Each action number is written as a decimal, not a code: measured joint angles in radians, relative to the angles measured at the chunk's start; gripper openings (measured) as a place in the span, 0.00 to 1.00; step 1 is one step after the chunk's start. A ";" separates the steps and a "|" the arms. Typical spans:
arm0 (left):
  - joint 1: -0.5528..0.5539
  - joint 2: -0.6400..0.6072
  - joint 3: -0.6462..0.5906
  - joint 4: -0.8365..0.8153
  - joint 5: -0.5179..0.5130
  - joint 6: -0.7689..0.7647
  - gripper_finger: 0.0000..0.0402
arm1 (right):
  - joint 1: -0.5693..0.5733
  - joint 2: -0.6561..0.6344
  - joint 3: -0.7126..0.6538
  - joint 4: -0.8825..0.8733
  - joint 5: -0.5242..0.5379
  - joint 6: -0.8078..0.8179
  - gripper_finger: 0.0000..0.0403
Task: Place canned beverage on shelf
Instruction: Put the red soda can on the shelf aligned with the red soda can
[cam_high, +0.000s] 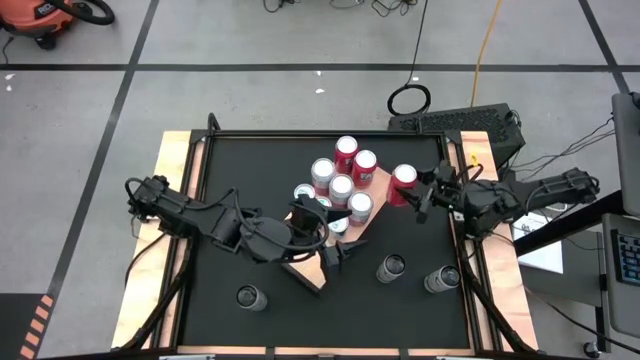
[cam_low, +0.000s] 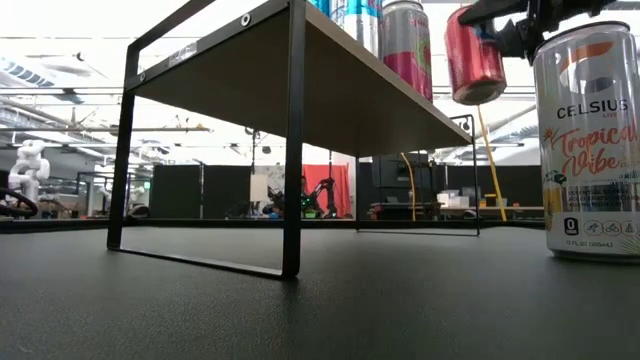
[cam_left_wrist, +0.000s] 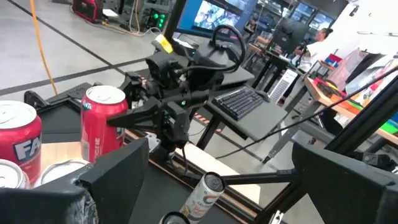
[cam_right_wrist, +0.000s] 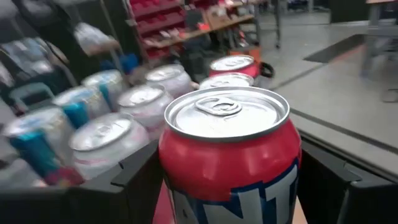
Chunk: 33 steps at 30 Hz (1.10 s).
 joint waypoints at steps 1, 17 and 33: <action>0.000 0.000 0.000 0.000 0.000 0.000 0.99 | -0.006 -0.012 -0.023 0.034 -0.010 0.001 0.66; -0.001 0.000 0.000 -0.023 -0.036 0.009 0.99 | -0.013 0.014 -0.090 0.166 -0.027 -0.136 0.67; -0.001 0.000 0.000 -0.032 -0.060 0.008 0.99 | -0.120 0.087 -0.089 0.200 -0.105 -0.174 0.67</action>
